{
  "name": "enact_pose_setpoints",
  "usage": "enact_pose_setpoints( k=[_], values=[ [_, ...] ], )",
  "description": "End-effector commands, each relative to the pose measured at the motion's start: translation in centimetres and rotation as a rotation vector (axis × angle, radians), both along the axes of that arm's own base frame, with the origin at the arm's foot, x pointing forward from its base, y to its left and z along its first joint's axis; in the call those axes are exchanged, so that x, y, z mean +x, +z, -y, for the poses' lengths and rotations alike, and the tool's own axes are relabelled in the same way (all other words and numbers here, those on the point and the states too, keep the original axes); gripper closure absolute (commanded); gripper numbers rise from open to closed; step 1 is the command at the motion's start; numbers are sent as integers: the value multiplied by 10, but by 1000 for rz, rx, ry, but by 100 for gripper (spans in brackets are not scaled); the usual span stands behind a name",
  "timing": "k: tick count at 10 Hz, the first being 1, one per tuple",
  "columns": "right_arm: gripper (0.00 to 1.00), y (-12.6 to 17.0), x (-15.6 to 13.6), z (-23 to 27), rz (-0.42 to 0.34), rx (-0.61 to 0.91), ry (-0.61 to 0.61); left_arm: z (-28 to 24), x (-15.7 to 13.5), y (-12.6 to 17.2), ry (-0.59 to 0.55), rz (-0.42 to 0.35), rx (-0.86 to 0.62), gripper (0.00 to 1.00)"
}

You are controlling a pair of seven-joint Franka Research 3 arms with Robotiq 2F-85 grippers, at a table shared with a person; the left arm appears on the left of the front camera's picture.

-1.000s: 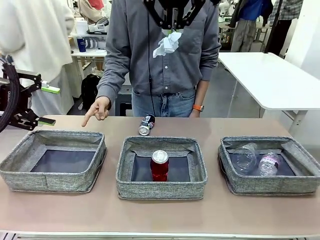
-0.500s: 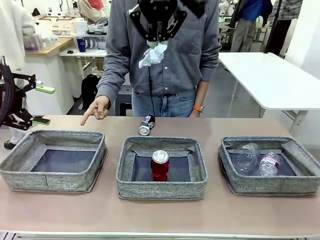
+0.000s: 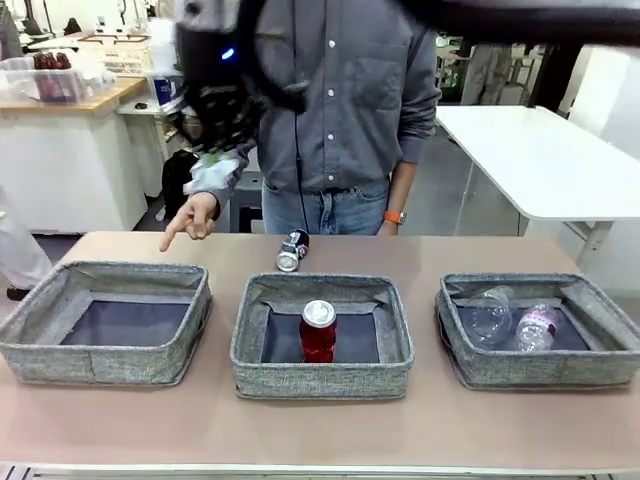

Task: Sort the waste into the appropriate baskets.
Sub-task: Place the picked waste into the Fabric basket indicated by the person.

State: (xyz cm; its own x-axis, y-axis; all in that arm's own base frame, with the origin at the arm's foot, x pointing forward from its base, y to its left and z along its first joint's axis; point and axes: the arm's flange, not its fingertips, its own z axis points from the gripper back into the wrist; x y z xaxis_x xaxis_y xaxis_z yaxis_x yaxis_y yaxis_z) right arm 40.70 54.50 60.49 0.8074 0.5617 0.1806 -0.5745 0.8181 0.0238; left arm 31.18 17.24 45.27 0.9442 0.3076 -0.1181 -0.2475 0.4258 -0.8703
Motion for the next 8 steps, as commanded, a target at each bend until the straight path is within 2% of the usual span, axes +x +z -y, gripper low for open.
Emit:
enact_pose_setpoints(
  k=[1, 2, 3, 4, 5, 8],
  values=[
    [92, -29, 31, -51, 126, 158, 177, -29, -17, 0, 36, 5, -44, 0],
    [92, -51, 31, -72, 150, 226, 279, -41, -30, 0, 48, 2, -45, 0],
    [92, -71, 31, -89, 128, 199, 350, -49, -40, 2, 76, 17, -101, 0],
    [92, -87, 31, -99, 88, 177, 420, -32, -20, -6, 58, -18, -29, 0],
    [92, -96, 33, -100, 70, 147, 464, -32, -20, -6, 58, -18, -29, 0],
    [92, -89, 34, -88, 73, 175, 484, -32, -20, -6, 58, -18, -29, 0]
  ],
)
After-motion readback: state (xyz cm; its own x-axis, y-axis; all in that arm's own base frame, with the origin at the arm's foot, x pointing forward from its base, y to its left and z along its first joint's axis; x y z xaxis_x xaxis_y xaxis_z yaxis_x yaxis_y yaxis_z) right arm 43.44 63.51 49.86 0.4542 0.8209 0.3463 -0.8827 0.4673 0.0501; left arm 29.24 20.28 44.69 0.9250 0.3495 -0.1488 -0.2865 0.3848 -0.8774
